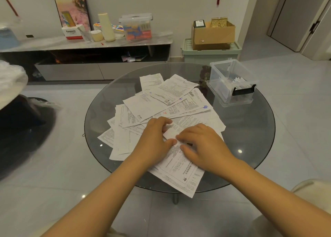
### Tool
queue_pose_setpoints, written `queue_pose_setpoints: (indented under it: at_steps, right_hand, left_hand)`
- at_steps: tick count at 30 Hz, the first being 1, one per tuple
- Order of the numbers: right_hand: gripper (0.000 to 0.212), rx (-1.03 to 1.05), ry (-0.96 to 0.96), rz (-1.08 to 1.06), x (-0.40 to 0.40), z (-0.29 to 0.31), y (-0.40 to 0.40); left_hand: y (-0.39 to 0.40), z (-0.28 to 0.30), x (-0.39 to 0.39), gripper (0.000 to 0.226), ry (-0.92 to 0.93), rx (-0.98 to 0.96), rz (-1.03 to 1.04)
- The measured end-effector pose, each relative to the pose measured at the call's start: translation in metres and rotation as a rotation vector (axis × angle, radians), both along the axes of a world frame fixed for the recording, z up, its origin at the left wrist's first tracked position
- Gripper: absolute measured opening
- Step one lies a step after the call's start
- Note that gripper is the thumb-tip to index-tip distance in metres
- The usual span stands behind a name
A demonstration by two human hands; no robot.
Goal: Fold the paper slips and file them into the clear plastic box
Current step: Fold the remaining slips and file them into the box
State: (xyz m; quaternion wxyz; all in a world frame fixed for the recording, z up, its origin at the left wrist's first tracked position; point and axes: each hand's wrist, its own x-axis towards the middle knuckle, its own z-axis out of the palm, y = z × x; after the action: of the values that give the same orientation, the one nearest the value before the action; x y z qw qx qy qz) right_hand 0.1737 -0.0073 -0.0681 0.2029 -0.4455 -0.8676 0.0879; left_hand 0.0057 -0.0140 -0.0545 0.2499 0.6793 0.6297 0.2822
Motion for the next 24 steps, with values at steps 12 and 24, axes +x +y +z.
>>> queue_pose_setpoints:
  at_steps: [12, 24]
  right_hand:
    - [0.037, 0.035, -0.026, -0.008, -0.008, 0.006, -0.001]
    - [0.013, 0.201, 0.075, -0.173, -0.001, 0.017, -0.001]
  left_hand:
    - [0.007, 0.010, 0.002, 0.024, -0.333, -0.086, 0.143]
    - [0.012, 0.021, 0.010, 0.013, -0.583, -0.087, 0.161]
